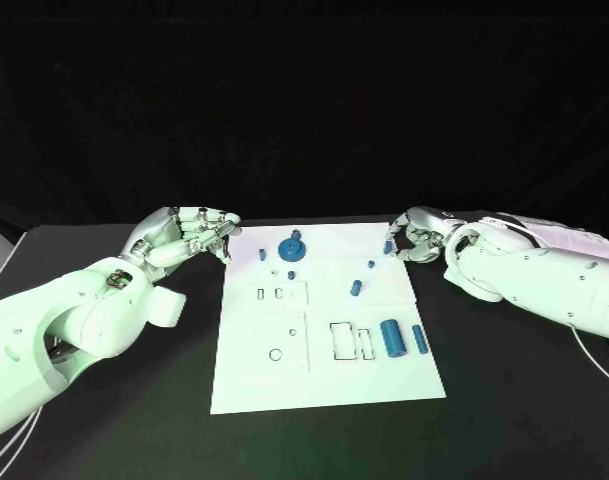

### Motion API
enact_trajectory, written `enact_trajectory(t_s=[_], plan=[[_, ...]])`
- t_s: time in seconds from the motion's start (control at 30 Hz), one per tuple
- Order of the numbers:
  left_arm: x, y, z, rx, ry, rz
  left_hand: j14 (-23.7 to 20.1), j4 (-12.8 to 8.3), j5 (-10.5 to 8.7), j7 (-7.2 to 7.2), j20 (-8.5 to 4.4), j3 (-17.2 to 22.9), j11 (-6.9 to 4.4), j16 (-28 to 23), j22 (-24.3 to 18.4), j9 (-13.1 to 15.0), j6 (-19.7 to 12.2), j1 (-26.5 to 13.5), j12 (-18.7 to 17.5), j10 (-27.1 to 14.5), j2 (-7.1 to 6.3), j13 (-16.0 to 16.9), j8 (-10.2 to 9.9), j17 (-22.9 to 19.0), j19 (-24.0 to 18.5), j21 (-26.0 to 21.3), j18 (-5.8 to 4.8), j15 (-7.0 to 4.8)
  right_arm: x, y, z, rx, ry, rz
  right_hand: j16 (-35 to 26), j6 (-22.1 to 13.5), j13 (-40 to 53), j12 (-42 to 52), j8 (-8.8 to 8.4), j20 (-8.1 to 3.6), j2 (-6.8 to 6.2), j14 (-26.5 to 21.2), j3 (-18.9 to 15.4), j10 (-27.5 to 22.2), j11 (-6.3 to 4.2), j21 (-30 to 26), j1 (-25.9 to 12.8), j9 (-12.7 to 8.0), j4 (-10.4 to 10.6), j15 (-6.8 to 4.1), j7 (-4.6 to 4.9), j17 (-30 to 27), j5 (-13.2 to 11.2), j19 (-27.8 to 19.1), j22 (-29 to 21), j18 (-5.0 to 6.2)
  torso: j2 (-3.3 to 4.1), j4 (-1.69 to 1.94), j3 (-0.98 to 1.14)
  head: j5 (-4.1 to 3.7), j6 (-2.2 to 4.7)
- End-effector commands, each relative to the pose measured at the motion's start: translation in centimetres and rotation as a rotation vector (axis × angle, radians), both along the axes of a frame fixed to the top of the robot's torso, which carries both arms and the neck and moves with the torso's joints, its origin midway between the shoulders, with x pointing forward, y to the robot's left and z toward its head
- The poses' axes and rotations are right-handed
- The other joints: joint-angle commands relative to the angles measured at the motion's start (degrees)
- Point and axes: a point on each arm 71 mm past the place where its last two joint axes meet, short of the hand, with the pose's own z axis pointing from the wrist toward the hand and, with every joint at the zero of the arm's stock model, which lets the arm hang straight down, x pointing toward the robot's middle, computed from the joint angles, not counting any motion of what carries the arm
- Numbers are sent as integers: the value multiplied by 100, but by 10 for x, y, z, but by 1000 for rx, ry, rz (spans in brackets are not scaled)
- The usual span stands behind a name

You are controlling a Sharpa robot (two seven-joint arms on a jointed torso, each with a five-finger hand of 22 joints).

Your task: Assemble the parts on the task board

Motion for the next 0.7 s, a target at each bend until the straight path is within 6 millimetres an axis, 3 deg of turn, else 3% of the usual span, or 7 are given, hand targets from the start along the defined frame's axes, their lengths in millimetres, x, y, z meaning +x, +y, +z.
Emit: enact_trajectory(t_s=[0.03, 0.7], plan=[[-1, -2, 1, -4, -3, -17, -27, -6, -8, 11, 7, 44, -12, 18, 7, 7, -26, 58, -7, -39, -18, 6, -29, -9, -48, 23, 29, -7, -2, 2, -4, 0, 34, 13, 26, 20, 1031, 14, -24, -38, 11, 581, -22, 105, -20, 17, -64, -10, 31, -24, 0, 1404, 49, 352, 890, -102, 1, -2, -1, 1, 1], [-1, -1, 0, 0, -1, -17, -30, -17, -7, 11, 6, 53, -12, 19, 16, 12, -25, 68, -6, -39, -14, 7, -30, -10, -57, 37, 30, -8, -2, 3, -4, 40, 35, -4, 32, 29, 1059, 38, -25, -32, -29, 586, -158, 132, -12, 18, -236, -14, 126, -16, 6, 1424, 90, 355, 895, -103, 1, 2, -2, 1, -12]])
